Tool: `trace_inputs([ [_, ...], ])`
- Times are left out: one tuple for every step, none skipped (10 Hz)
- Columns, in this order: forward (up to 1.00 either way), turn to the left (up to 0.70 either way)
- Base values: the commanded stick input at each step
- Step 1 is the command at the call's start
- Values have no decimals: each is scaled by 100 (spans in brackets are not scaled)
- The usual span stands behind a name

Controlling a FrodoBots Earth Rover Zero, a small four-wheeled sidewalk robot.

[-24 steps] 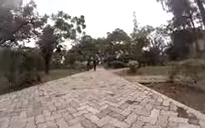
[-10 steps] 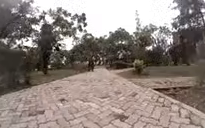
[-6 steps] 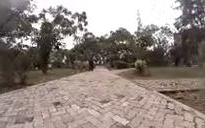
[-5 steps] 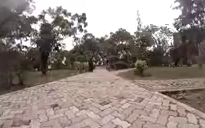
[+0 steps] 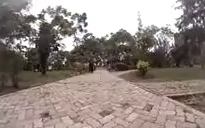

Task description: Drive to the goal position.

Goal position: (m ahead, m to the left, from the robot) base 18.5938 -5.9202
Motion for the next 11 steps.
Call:
trace_inputs([
  [70, 0],
  [70, 0],
  [70, 0],
  [70, 0],
  [70, 0],
  [70, 0],
  [70, 0],
  [70, 0],
  [70, 0],
  [70, 0],
  [70, 0],
])
